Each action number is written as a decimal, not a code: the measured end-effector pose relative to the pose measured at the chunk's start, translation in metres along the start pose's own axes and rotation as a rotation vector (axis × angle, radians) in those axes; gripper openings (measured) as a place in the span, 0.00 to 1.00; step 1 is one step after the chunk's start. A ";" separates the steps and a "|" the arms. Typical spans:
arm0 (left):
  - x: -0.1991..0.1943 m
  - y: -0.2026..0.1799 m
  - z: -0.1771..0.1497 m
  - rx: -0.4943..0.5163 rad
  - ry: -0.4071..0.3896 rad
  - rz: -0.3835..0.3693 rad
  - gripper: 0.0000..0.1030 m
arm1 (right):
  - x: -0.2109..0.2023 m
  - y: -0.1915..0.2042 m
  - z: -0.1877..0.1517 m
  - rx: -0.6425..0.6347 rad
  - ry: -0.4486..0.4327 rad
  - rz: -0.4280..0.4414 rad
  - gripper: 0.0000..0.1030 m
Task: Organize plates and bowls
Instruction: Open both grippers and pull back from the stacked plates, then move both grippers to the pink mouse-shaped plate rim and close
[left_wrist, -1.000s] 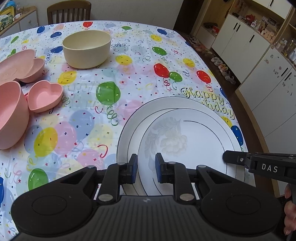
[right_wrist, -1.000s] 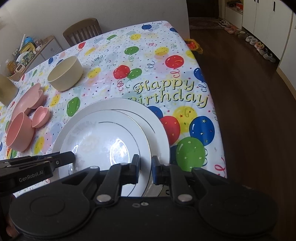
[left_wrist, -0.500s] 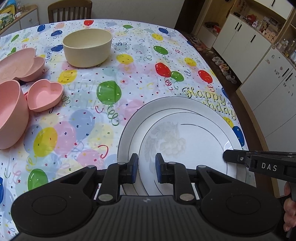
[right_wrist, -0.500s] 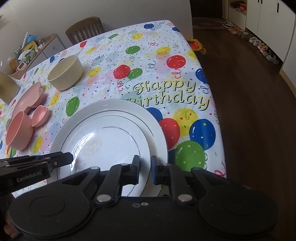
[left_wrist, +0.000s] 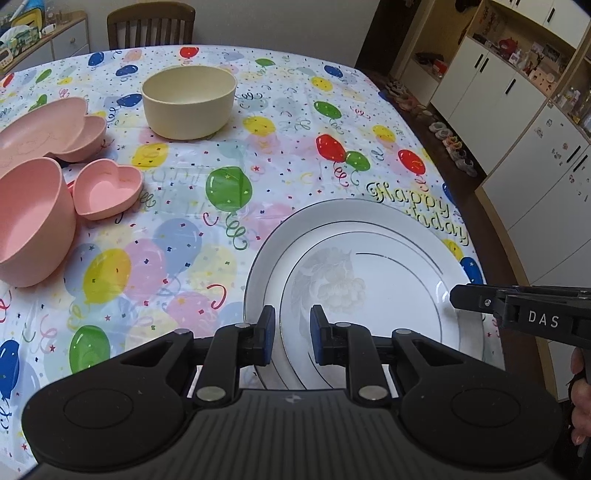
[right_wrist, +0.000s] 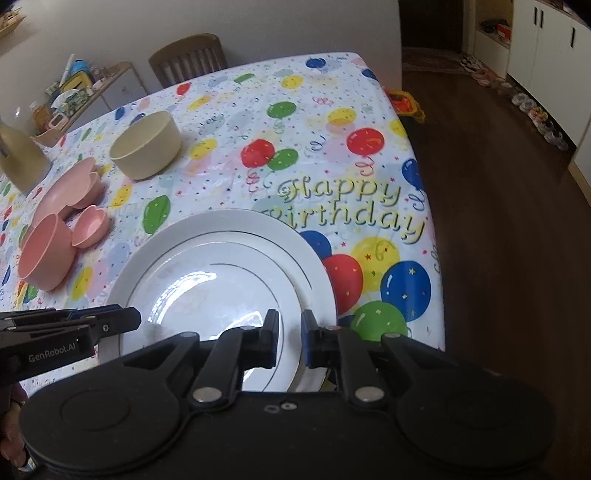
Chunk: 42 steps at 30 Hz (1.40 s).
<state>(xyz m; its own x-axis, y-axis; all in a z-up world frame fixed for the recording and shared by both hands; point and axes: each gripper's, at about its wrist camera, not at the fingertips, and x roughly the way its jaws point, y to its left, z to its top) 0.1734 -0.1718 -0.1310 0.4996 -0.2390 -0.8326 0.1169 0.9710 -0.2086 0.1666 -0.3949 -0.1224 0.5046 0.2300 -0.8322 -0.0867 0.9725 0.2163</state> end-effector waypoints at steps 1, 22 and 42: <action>-0.004 -0.001 0.000 0.000 -0.011 0.001 0.19 | -0.003 0.002 0.000 -0.013 -0.007 0.007 0.12; -0.108 -0.013 0.005 -0.027 -0.287 0.059 0.46 | -0.084 0.050 0.018 -0.233 -0.243 0.175 0.53; -0.140 0.042 0.015 -0.101 -0.415 0.181 0.78 | -0.090 0.106 0.045 -0.314 -0.345 0.244 0.99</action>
<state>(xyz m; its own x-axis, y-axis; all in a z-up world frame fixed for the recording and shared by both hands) 0.1213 -0.0972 -0.0158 0.8082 -0.0231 -0.5885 -0.0774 0.9864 -0.1451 0.1504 -0.3138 -0.0017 0.6863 0.4768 -0.5492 -0.4633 0.8687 0.1753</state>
